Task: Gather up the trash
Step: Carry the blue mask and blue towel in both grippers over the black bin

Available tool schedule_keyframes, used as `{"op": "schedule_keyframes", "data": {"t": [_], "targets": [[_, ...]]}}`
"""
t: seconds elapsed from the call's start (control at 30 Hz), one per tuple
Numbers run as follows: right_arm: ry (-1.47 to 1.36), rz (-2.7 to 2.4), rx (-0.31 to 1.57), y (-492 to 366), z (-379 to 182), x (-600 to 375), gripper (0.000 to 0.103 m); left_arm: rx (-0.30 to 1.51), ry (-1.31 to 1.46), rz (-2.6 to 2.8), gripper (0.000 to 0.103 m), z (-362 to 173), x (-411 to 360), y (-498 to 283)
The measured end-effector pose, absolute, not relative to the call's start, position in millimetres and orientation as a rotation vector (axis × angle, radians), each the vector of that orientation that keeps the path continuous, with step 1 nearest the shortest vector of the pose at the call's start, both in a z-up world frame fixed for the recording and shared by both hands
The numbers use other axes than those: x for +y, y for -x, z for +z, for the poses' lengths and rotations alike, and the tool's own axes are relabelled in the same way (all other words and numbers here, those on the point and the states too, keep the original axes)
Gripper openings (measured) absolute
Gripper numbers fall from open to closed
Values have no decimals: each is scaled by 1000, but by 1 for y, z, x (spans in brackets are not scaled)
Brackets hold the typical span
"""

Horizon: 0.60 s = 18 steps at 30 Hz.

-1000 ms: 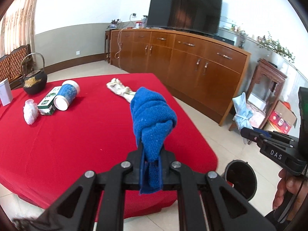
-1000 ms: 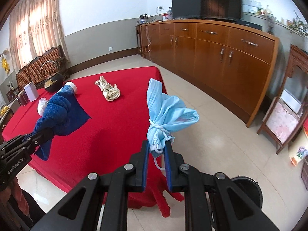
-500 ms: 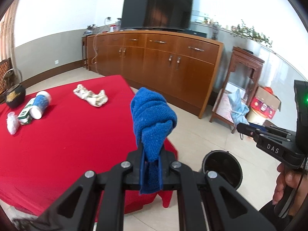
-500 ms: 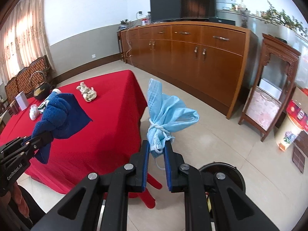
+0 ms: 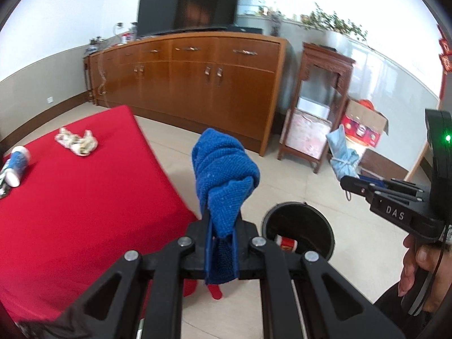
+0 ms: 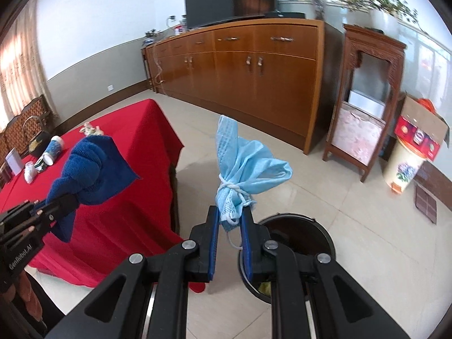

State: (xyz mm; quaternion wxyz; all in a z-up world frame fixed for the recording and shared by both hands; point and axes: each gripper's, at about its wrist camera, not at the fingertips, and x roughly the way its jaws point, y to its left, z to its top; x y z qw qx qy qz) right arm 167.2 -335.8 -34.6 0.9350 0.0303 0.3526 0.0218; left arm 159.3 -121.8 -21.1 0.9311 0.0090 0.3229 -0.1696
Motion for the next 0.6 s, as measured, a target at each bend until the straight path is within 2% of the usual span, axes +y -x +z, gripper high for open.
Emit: {"op": "schedule_keyframes", "data": {"t": [0.6], "targets": [[-133,-83,801,-156,-85,-441,16,769,-118,-507,12,-66,-224,-172]]}}
